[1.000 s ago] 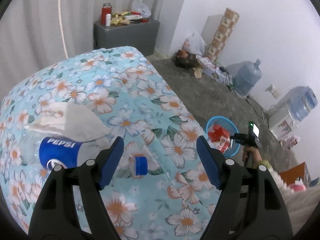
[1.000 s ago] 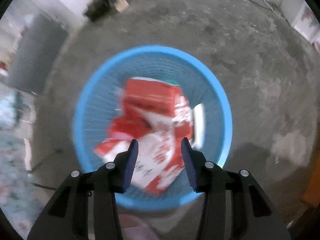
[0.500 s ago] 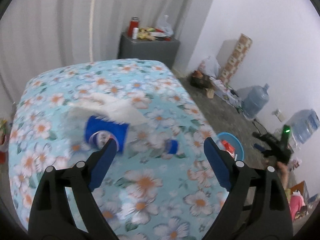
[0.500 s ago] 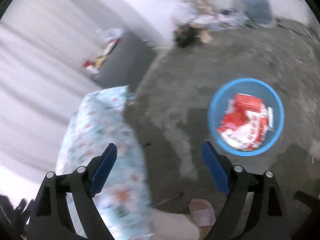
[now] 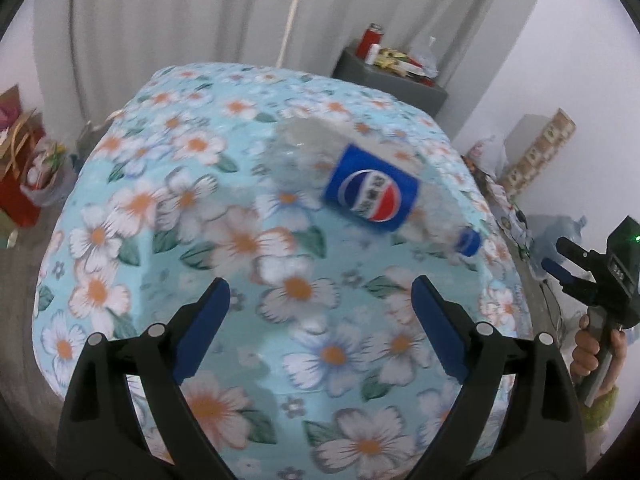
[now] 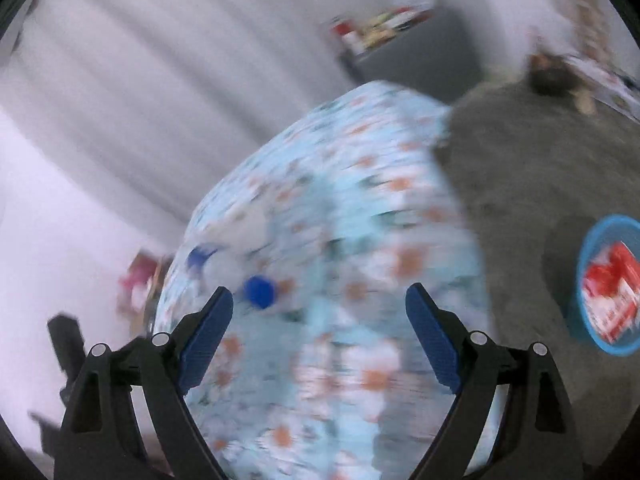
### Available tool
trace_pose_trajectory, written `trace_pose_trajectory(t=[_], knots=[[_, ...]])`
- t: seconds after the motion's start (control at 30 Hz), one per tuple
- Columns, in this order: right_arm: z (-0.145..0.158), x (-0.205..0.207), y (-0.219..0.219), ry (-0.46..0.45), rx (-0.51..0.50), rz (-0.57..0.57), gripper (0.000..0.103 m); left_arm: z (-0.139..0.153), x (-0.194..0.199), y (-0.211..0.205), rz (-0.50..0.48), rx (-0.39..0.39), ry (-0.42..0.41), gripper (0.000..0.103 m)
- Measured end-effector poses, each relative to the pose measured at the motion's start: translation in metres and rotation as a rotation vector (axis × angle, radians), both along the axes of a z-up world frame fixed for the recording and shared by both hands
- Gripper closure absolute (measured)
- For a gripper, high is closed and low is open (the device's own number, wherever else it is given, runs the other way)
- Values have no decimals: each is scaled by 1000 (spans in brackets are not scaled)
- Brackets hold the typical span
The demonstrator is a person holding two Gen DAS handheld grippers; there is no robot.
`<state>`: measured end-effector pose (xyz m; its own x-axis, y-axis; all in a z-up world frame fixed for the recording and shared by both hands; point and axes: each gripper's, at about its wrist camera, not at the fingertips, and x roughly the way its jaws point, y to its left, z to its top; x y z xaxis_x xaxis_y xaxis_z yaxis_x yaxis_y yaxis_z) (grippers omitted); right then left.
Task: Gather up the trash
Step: 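Move both open tools back toward the bed, then grasp the clear Pepsi bottle with the right gripper while the left gripper grasps the white tissue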
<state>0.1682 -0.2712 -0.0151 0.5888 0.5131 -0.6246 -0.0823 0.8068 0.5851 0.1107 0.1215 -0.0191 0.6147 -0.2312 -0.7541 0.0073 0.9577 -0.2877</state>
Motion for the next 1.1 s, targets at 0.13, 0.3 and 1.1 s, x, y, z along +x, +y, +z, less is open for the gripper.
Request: trace_pose_trajectory(t=[0.13, 0.3, 1.1], knots=[[18, 15, 75, -90, -71, 239, 17, -8, 3, 15, 27, -11, 6, 15], [24, 45, 149, -180, -256, 426, 17, -20, 6, 30, 46, -41, 23, 15], [-15, 44, 176, 54, -446, 567, 34, -28, 12, 44, 46, -102, 31, 15]])
